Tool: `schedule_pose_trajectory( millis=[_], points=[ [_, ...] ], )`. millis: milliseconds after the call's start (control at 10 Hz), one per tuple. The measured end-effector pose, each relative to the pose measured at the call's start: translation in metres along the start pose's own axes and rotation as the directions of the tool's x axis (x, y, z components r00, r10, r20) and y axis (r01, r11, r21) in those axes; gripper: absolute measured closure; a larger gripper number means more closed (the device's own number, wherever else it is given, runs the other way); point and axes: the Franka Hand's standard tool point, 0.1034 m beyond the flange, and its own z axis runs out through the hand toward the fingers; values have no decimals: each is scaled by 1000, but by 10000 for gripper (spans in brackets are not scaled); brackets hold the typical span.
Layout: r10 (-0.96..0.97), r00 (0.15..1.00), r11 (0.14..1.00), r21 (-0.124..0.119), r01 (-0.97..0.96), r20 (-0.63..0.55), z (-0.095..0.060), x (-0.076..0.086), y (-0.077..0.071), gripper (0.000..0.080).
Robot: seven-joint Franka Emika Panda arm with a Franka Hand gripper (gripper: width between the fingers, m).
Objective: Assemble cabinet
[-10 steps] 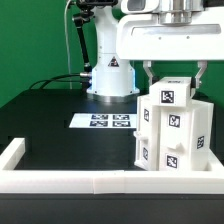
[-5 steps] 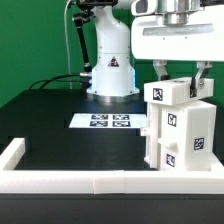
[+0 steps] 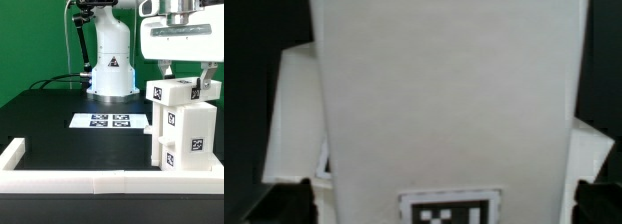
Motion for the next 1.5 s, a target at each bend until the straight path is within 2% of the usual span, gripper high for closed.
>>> schedule_pose_trajectory(
  millis=[100,500,800,1000,1200,1300,1400,1500],
  points=[
    [-14,1000,1000,9,14,9,-4,-1,-1,23],
    [-57,998,998,26,57,21,-22,-3,-5,1],
    [-95,995,995,25,94,22,-20,-4,-5,2],
    [-368,930,930,27,367,14,-21,0,-6,2],
    [-614,789,789,24,614,8,-23,1,-7,2],
    [-710,704,704,18,710,8,-24,1,-9,2],
    [-735,678,678,19,734,6,-24,1,-9,2],
    [-788,616,616,19,788,5,-23,2,-8,2]
  ],
)
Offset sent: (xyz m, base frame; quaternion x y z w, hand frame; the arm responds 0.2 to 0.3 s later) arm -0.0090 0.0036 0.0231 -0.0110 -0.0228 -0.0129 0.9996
